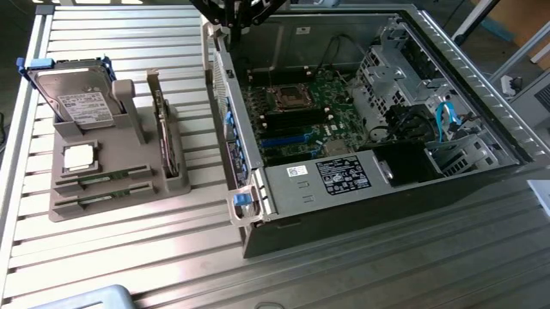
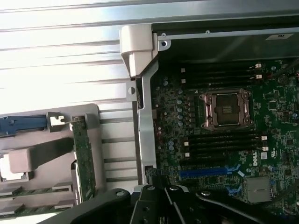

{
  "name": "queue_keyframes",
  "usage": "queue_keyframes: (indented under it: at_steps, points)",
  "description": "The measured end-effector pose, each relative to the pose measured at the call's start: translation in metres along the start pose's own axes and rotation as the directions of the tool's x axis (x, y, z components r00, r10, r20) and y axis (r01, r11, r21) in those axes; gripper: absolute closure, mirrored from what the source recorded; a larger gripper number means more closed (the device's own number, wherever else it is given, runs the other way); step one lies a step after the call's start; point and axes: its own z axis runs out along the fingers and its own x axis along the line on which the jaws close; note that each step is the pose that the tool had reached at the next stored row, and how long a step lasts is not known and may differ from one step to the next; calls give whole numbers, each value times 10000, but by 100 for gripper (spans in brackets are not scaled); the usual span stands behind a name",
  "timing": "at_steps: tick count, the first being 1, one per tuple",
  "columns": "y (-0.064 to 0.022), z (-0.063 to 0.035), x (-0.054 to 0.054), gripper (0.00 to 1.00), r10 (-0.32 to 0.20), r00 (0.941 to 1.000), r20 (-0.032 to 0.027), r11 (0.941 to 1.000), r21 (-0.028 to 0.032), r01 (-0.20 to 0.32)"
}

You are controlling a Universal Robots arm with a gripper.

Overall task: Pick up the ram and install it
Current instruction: 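Reach for the ram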

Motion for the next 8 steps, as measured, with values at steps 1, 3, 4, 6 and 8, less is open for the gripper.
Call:
queue_keyframes:
  at_steps: [1,3,4,6,8]
  points:
    - [-1,0,18,89,1,10000,0,10000,0,-1]
    - [-4,-1,61,89,2,10000,1,10000,0,-2]
    - [-8,-2,109,89,2,10000,0,10000,-1,-2]
    - [-14,-4,184,89,0,10000,1,10000,0,0]
    - [-17,-5,231,89,2,10000,0,10000,1,-2]
